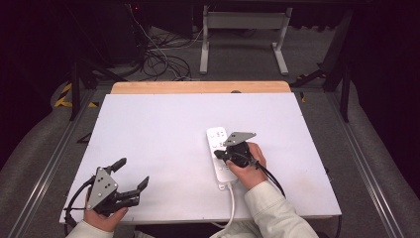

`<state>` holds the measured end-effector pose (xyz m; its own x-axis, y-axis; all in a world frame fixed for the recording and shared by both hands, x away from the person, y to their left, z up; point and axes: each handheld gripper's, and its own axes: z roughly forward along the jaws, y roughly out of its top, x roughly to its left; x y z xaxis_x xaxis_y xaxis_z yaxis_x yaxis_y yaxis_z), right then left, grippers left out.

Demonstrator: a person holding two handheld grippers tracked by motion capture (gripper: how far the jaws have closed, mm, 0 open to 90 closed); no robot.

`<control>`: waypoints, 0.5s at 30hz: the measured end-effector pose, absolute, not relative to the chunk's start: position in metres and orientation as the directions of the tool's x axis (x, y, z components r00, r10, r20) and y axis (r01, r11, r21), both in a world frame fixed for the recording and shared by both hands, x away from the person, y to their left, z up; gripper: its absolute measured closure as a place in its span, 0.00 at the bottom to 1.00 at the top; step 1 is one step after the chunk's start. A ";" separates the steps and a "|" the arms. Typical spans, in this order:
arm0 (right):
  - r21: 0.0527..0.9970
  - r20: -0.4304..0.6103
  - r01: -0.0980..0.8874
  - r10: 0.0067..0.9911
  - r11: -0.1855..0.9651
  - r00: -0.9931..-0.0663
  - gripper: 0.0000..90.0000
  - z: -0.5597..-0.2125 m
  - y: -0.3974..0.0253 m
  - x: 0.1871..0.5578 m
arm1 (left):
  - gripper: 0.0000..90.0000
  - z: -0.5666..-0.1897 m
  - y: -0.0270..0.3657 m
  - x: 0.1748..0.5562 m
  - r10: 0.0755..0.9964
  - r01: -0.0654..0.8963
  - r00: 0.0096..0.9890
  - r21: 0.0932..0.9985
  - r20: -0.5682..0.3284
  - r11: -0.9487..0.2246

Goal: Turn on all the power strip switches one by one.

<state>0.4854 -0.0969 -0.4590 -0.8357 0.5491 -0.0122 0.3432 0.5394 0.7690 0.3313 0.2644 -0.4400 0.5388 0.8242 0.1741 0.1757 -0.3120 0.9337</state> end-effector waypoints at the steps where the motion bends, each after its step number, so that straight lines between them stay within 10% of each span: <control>1: 0.769 -0.012 0.344 0.550 0.539 -0.835 1.00 -0.460 -0.097 0.486 | 0.16 -0.440 0.264 0.331 0.824 0.176 0.539 0.934 0.174 -0.312; 15: 0.765 -0.029 0.339 0.555 0.547 -0.831 1.00 -0.463 -0.096 0.487 | 0.16 -0.440 0.264 0.331 0.823 0.175 0.541 0.934 0.174 -0.312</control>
<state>0.4867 -0.0956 -0.4625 -0.8314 0.5549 -0.0287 0.3391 0.5475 0.7651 0.3309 0.2642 -0.4399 0.5408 0.8229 0.1740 0.1749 -0.3124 0.9337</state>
